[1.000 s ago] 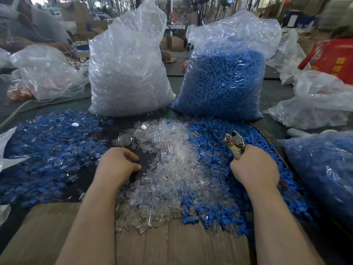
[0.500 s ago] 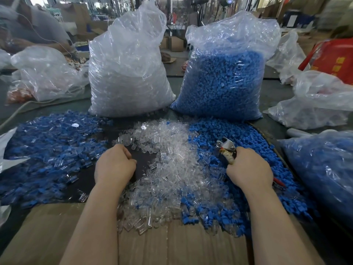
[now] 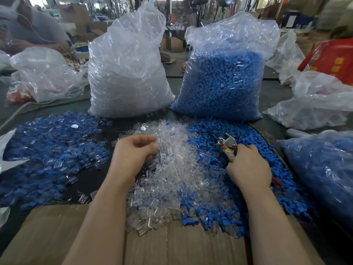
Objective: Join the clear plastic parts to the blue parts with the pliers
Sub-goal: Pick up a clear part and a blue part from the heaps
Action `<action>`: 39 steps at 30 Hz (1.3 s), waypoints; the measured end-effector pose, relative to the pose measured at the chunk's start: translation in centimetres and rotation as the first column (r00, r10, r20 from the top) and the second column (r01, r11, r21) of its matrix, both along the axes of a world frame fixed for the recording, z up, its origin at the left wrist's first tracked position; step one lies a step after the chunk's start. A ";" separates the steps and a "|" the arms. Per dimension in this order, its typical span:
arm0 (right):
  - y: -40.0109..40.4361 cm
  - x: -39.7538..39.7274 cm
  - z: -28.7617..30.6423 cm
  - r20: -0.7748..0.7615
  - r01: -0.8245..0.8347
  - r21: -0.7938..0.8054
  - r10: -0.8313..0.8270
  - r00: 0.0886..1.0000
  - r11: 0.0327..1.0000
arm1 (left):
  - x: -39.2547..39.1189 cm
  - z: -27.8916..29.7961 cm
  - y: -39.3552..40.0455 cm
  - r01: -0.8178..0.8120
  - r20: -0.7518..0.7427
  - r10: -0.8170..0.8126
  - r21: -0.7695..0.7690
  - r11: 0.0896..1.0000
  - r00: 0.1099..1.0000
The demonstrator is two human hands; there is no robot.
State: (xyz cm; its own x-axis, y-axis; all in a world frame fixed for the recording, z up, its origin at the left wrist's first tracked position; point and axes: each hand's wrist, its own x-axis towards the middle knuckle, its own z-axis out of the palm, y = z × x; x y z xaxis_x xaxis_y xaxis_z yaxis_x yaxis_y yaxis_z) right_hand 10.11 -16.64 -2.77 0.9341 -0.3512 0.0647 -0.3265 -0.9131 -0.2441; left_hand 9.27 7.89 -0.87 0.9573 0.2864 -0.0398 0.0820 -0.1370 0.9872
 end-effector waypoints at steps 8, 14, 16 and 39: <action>-0.1 0.0 0.0 0.000 0.004 0.023 -0.004 1.000 1.000 | -0.2 0.2 -1.9 0.037 0.014 -0.036 -0.067 0.997 0.999; -0.2 0.0 0.2 0.051 -0.002 0.063 -0.002 0.999 0.998 | -0.3 0.6 -2.9 0.054 0.028 -0.051 -0.149 0.987 0.998; -0.3 0.0 0.2 0.111 -0.009 0.058 0.002 0.994 0.998 | -0.4 0.6 -3.0 0.064 0.032 -0.060 -0.152 0.986 0.998; -0.3 0.5 0.3 -0.010 -0.278 0.105 0.281 0.960 0.955 | -0.4 0.5 -2.8 0.073 0.042 -0.068 -0.145 0.987 0.997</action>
State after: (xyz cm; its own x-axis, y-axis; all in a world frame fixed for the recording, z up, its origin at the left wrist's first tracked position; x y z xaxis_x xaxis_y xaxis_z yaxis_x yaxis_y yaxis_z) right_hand 10.57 -16.97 -2.46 0.9967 -0.0791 0.0175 -0.0687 -0.9395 -0.3356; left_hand 8.90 5.10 -0.37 0.9765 0.2118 -0.0405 0.0404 0.0048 0.9992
